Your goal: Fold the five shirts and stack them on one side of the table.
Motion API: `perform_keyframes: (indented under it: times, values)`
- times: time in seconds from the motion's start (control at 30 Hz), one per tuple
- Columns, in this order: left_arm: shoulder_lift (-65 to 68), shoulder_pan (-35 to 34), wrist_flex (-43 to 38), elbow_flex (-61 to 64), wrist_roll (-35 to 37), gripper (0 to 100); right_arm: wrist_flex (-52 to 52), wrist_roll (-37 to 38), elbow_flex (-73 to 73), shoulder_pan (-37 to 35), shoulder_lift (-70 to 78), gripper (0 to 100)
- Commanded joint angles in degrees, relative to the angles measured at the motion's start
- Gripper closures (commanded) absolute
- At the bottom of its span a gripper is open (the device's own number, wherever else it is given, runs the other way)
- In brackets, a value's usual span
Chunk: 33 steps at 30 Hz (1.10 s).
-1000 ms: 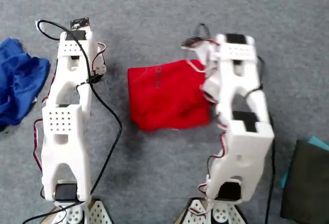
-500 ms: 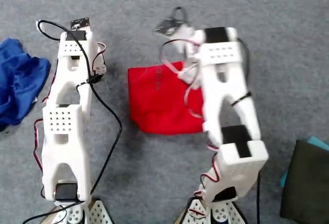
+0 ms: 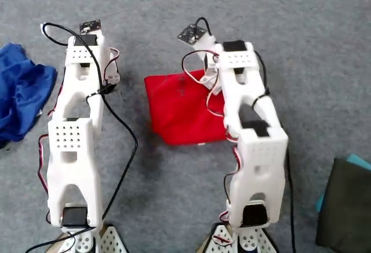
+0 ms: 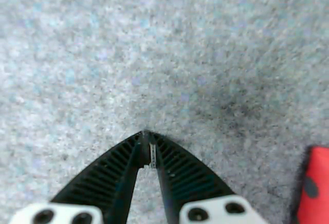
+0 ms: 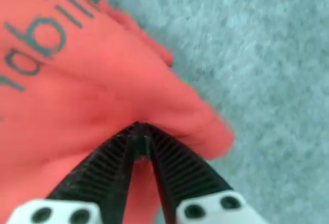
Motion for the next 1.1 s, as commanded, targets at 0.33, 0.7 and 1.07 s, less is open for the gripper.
perform_keyframes:
  times: [0.33, 0.7, 1.07]
  values:
    - [-2.0, 1.8, 6.0, -6.5, -0.4, 98, 34.3, -8.0, -39.4, 4.9, -2.3, 99.3]
    - [-1.5, 20.5, 13.1, -19.9, 0.0, 98, 26.5, -8.3, -0.4, 6.8, -22.9, 99.3]
    - [9.4, 16.5, 0.8, -20.4, 7.6, 98, 2.0, -9.9, 26.6, 6.8, -20.4, 99.3]
